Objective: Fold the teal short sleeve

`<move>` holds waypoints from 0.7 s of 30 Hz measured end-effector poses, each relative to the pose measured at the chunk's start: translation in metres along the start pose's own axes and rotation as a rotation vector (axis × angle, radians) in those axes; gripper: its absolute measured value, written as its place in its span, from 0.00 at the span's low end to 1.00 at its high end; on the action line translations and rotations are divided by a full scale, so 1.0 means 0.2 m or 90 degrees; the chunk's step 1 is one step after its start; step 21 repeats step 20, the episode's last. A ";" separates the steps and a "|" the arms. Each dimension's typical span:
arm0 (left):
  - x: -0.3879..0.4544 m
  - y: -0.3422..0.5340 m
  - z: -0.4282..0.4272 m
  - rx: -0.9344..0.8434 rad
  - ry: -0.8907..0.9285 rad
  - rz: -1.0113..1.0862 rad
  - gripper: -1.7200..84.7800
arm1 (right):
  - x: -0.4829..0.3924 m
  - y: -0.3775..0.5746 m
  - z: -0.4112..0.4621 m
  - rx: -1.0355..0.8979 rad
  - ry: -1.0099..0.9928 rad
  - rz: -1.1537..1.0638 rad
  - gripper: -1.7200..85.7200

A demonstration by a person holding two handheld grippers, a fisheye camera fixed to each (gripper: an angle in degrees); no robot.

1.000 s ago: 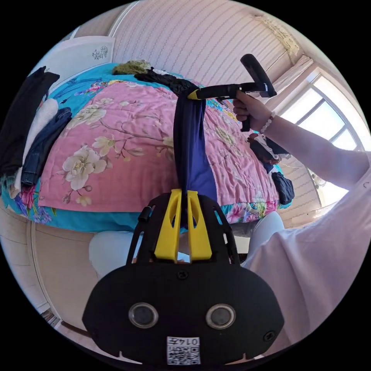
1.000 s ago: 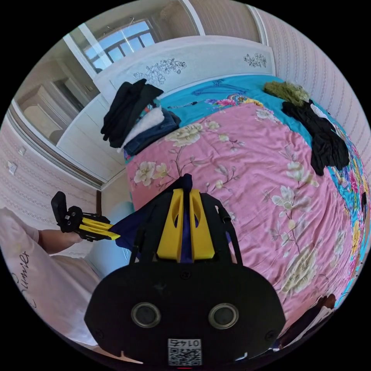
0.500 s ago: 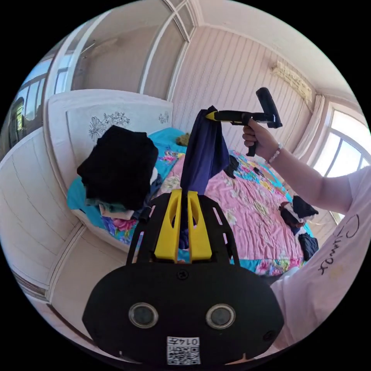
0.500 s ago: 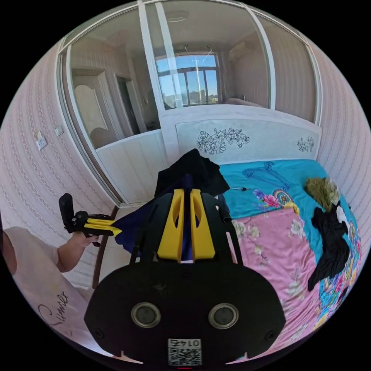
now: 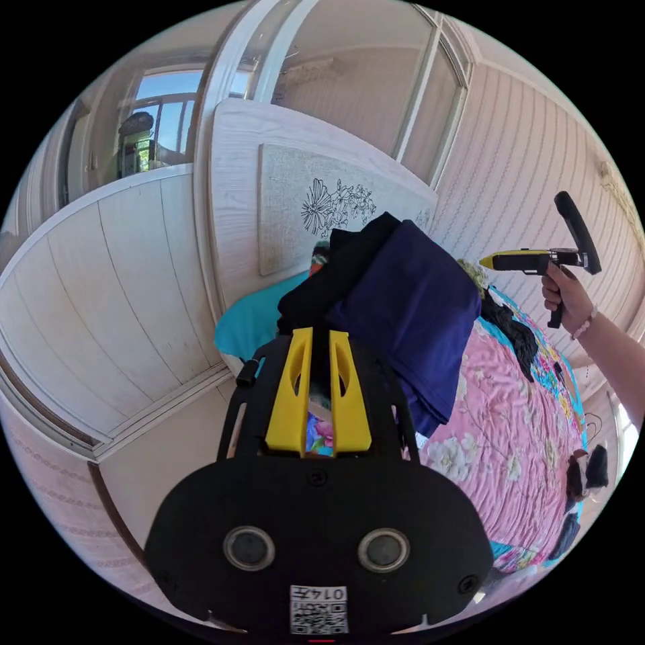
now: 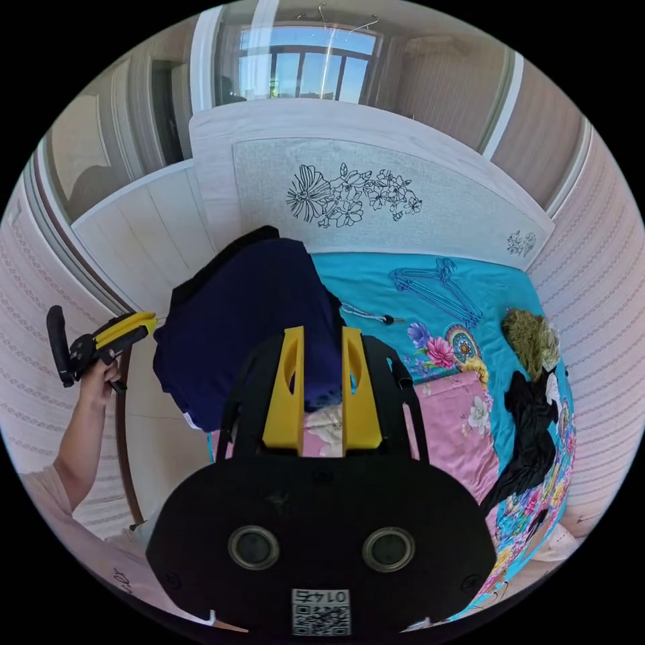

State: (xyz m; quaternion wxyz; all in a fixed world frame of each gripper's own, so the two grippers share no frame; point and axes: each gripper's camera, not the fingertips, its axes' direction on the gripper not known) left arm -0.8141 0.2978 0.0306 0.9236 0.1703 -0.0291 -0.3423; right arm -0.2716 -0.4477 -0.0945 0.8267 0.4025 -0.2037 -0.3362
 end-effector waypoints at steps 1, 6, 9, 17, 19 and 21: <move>0.07 0.09 -0.06 0.009 0.012 0.024 0.07 | 0.06 0.11 -0.06 0.006 -0.013 0.002 0.12; 0.50 0.56 -0.31 0.046 0.069 0.206 0.03 | 0.24 0.82 -0.40 0.040 -0.047 0.055 0.11; 0.80 0.90 -0.44 0.100 0.076 0.280 0.02 | 0.26 1.45 -0.54 -0.034 -0.131 0.062 0.08; 1.74 1.56 -0.63 0.134 0.512 0.429 0.02 | 0.28 3.21 -1.30 -0.123 -0.095 0.518 0.06; 2.01 1.71 -0.67 0.118 0.623 0.524 0.02 | 0.28 3.55 -1.53 -0.088 -0.062 0.628 0.08; 2.20 1.79 -0.68 0.079 0.674 0.569 0.01 | 0.26 3.75 -1.68 -0.062 -0.022 0.683 0.08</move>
